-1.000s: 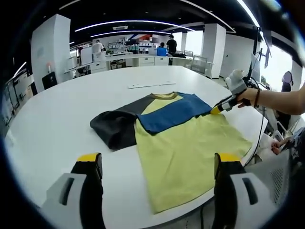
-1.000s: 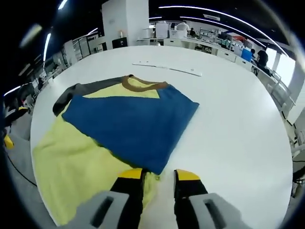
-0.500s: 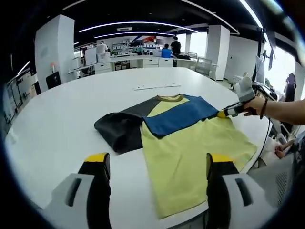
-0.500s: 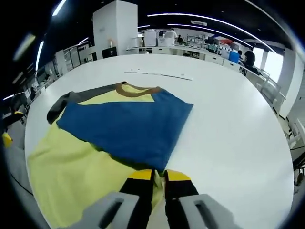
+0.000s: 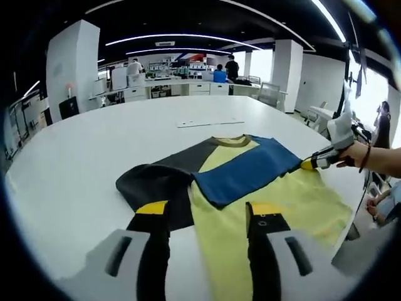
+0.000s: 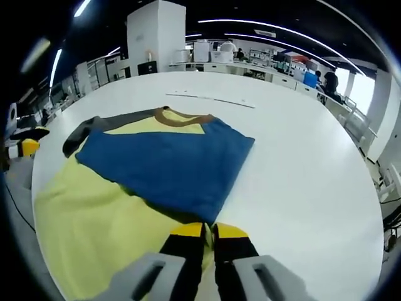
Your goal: Fold the garment on the visible template until the final outline fits inside the template.
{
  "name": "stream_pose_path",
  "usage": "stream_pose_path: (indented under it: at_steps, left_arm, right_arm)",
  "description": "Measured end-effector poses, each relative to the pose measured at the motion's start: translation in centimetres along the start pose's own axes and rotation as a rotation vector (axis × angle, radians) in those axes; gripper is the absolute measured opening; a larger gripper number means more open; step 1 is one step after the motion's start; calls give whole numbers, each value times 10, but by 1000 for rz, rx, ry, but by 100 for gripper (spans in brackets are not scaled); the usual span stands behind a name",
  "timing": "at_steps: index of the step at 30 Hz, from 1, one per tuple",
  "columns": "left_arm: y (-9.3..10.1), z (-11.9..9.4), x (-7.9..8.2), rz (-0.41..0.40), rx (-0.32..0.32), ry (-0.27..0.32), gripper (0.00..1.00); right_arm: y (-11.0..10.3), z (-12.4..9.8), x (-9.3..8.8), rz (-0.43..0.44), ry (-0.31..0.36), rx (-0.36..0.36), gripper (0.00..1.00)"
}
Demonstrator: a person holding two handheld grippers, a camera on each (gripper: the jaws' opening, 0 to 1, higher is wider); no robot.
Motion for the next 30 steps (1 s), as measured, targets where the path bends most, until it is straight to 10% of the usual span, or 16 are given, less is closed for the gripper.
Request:
stream_pose_path:
  at_steps: [15, 30]
  left_arm:
    - [-7, 80, -14, 9, -1, -52, 22]
    - [-5, 104, -21, 9, -2, -42, 0]
  right_arm:
    - [1, -3, -2, 22, 16, 23, 0]
    - [0, -2, 0, -3, -6, -2, 0]
Point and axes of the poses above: the point that each gripper's makers call its tool centre point, and the gripper's own axes: z roughly forward along the fingers, y roughly to its right, x roughly out of its top, the point moved 5 cm from there along -z, roughly backward along the fingers, and after that the axes turned 9 degrees about x, right-handed, at the moved point
